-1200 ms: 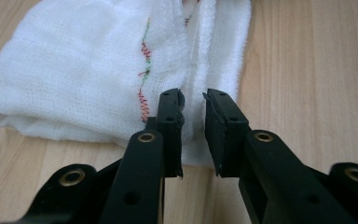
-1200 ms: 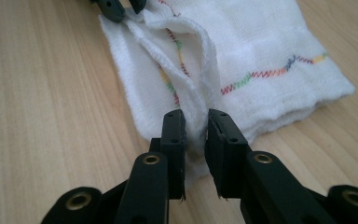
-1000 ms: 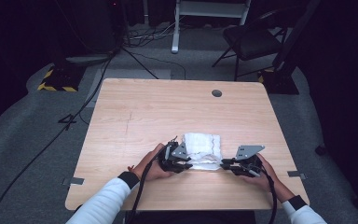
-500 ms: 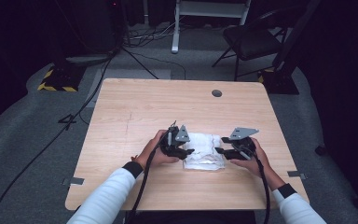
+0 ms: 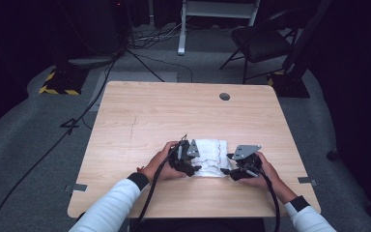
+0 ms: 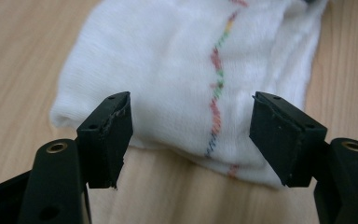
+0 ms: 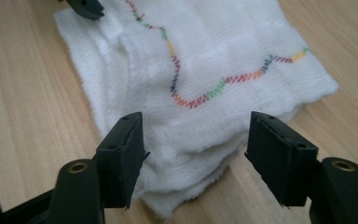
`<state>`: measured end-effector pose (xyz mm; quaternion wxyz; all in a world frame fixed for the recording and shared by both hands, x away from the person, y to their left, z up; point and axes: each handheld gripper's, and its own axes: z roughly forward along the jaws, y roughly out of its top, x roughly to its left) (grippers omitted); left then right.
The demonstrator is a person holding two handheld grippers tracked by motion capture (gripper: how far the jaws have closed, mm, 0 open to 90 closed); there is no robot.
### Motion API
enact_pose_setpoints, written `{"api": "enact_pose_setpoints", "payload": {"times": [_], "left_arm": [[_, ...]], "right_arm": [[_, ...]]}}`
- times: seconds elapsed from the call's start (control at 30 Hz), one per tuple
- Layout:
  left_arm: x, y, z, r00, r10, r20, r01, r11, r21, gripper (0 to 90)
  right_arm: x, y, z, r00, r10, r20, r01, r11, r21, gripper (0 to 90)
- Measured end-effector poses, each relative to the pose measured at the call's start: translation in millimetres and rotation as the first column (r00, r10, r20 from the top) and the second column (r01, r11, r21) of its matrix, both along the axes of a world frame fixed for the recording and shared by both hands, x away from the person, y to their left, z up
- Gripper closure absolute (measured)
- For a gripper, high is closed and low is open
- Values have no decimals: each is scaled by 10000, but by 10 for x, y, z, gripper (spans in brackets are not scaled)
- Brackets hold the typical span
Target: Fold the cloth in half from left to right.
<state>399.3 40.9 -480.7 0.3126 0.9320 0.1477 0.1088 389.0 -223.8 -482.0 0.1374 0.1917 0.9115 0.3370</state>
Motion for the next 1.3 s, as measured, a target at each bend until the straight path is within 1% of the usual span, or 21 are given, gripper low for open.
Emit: {"api": "enact_pose_setpoints", "payload": {"times": [0.13,0.17,0.23,0.43,0.5,0.57,0.67,0.7,0.73,0.77,0.83,0.87,0.9,0.97,1.0,1.07,1.1,1.13,1.2,1.23,1.3], "left_arm": [[-24,82,-26,9993,173,-344,-178,9997,-150,293],[-24,82,-26,9993,173,-344,-178,9997,-150,294],[-49,150,-37,9973,251,-686,-273,9991,-325,294],[-139,234,-26,9970,353,-692,-374,9988,-303,280],[-153,246,-21,9966,362,-742,-391,9985,-385,276],[-187,297,8,9972,376,-651,-408,9980,-477,275],[-270,457,38,9963,608,-609,-651,9954,-702,267],[-295,519,44,9966,643,-512,-676,9956,-652,257],[-295,519,44,9966,643,-512,-676,9956,-652,253],[-335,606,42,9959,805,-409,-830,9946,-625,249],[-372,721,28,9939,979,-501,-1012,9926,-674,236],[-372,721,28,9939,979,-501,-1012,9926,-674,231],[-409,801,4,9909,1269,-448,-1299,9889,-721,226],[-421,840,-10,9901,1320,-473,-1352,9881,-728,218],[-440,894,-34,9896,1365,-446,-1389,9888,-555,214],[-461,928,-52,9881,1489,-395,-1510,9869,-563,212],[-480,992,-69,9867,1550,-494,-1576,9860,-544,207],[-491,1020,-79,9858,1592,-543,-1622,9851,-565,203],[-503,1040,-86,9848,1644,-563,-1676,9841,-583,200],[-526,1083,-99,9838,1689,-594,-1723,9833,-583,200],[-551,1159,-126,9824,1743,-674,-1776,9831,-450,194]], "right_arm": [[-52,-54,-36,9998,-190,-13,190,9998,53,366],[-68,-70,-46,9997,-232,-49,233,9997,109,367],[-101,-103,-60,9996,-260,-55,261,9995,156,369],[-178,-174,-58,9994,-330,49,329,9994,76,374],[-186,-184,-56,9994,-340,14,340,9994,72,376],[-200,-203,-55,9994,-338,-24,338,9994,86,390],[-235,-233,-61,9992,-371,-114,373,9991,190,395],[-242,-238,-63,9992,-367,-127,370,9991,219,395],[-256,-244,-63,9992,-362,-157,366,9991,229,395],[-265,-248,-65,9993,-348,-167,352,9991,249,395],[-290,-255,-62,9993,-294,-237,300,9993,238,395],[-304,-256,-62,9992,-300,-268,306,9992,254,395],[-317,-259,-62,9991,-279,-320,288,9993,256,397],[-330,-261,-63,9990,-239,-369,249,9993,292,400],[-356,-266,-60,9988,-203,-456,217,9993,303,411],[-364,-267,-59,9987,-168,-484,183,9994,301,411],[-389,-272,-48,9986,-123,-511,139,9994,320,393],[-394,-277,-39,9981,-110,-606,136,9990,419,363],[-396,-281,-27,9979,-136,-639,168,9985,512,355],[-394,-279,10,9984,-140,-542,182,9968,778,344],[-378,-255,44,9989,-214,-408,252,9950,969,326]]}}
